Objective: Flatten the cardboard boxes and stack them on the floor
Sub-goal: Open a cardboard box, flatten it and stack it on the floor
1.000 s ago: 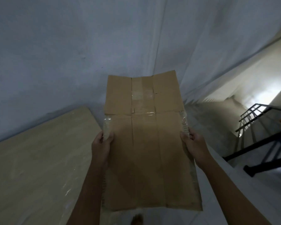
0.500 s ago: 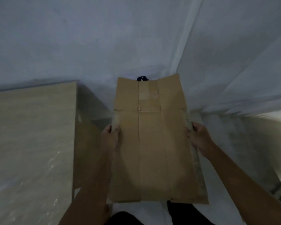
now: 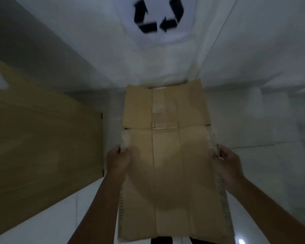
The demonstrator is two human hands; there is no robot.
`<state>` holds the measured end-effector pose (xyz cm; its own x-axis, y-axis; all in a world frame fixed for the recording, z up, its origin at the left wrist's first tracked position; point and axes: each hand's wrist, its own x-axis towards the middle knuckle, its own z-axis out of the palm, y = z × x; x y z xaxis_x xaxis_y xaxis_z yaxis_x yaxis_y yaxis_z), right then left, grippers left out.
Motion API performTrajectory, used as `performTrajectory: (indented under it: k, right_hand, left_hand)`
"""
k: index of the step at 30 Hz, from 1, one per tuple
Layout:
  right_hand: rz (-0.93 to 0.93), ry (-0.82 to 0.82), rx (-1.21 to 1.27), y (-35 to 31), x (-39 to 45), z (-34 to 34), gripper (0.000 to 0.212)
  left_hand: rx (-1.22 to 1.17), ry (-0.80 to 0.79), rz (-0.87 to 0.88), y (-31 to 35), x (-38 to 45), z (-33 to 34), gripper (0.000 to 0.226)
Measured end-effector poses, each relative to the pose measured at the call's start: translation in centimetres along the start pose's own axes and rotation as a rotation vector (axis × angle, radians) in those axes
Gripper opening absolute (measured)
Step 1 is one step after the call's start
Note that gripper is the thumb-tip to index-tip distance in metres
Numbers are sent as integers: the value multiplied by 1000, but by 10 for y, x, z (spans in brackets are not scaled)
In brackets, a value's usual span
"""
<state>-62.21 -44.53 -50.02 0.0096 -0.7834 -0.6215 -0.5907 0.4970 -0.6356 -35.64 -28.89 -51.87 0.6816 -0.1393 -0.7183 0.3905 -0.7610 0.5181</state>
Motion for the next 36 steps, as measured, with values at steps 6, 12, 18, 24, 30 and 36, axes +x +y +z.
performTrajectory:
  k: [6, 12, 18, 24, 30, 36]
  right_hand:
    - [36, 20, -37, 106, 103, 83, 28]
    - [-100, 102, -98, 130, 190, 153, 27]
    - [-63, 362, -176, 125, 235, 174, 31]
    - [-82, 107, -605, 101, 203, 130, 50]
    - [-321, -30, -1022, 34, 76, 75, 50]
    - [-464, -38, -1142, -50, -97, 20, 49]
  left_hand:
    - [18, 51, 2, -90, 119, 73, 9]
    - [-13, 235, 118, -121, 209, 132, 17]
    - [106, 207, 329, -111, 252, 162, 24]
    - [603, 42, 445, -73, 210, 138, 57]
    - [1099, 48, 560, -44, 62, 79, 64]
    - [1124, 45, 576, -13, -110, -11, 60]
